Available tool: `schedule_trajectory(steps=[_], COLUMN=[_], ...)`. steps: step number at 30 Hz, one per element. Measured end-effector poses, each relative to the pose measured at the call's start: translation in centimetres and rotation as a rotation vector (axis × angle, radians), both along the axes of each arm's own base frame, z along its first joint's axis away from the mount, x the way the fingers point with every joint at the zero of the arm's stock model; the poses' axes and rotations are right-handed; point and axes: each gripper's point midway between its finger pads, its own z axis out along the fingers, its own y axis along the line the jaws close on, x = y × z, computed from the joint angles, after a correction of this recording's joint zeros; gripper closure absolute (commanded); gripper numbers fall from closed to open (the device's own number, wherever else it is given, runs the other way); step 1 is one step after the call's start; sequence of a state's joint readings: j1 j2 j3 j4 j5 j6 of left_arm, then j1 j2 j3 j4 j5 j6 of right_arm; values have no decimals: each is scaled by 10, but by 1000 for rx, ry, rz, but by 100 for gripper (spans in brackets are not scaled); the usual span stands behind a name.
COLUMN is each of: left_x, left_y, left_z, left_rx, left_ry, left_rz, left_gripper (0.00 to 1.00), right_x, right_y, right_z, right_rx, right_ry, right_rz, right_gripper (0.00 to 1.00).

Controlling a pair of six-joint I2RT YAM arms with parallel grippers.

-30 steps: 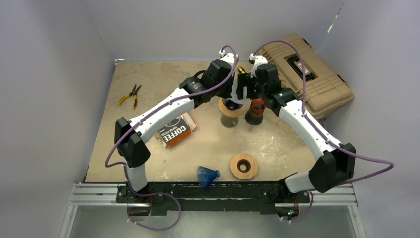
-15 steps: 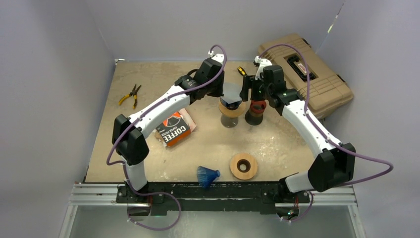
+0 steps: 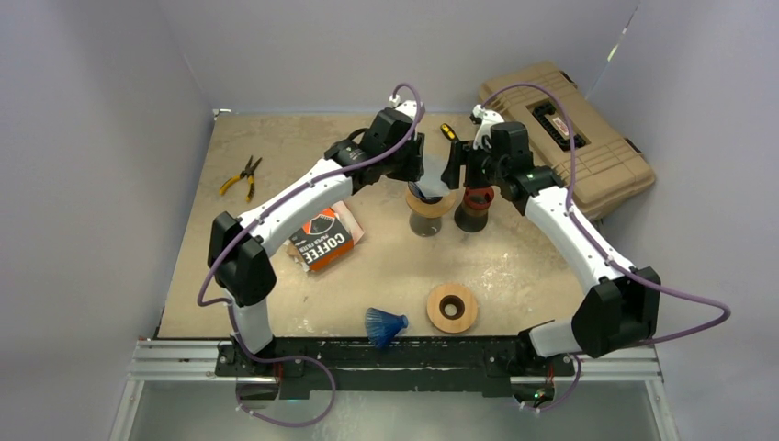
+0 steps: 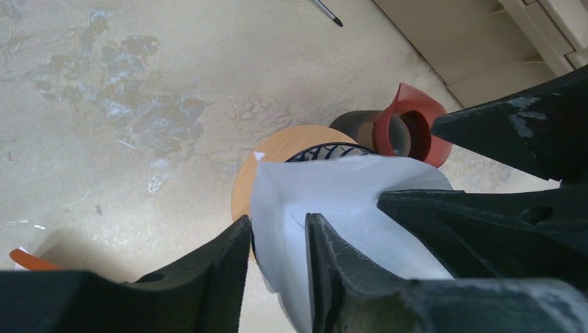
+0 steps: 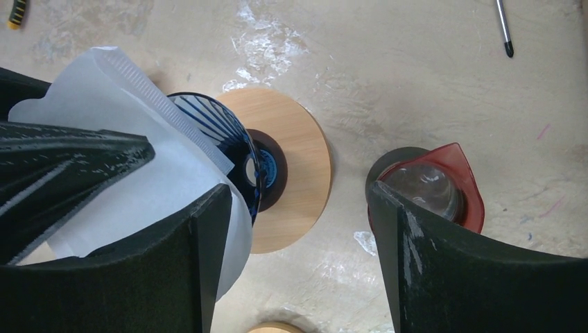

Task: Place the coffee filter in the dripper
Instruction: Place the coffee filter in the coffee dripper.

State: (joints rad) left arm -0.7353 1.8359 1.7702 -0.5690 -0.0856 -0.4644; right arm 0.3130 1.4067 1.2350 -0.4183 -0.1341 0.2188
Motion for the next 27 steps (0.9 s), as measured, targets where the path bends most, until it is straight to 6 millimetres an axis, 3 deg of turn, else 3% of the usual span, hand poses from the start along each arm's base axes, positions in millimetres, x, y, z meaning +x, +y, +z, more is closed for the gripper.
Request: schedule_trajectory(steps=[14, 20, 27], left_x=[-14, -19, -21], left_y=[13, 27, 35], left_z=[9, 3, -25], left_rx=[-26, -45, -167], left_ry=[6, 24, 113], left_rz=[24, 52, 44], left_gripper=[30, 29, 35], right_x=[-1, 0, 1], right_y=[8, 9, 10], right_z=[15, 16, 17], right_rx=[58, 64, 68], right_ry=[-33, -36, -40], right_rz=[21, 20, 24], right_gripper=[22, 25, 33])
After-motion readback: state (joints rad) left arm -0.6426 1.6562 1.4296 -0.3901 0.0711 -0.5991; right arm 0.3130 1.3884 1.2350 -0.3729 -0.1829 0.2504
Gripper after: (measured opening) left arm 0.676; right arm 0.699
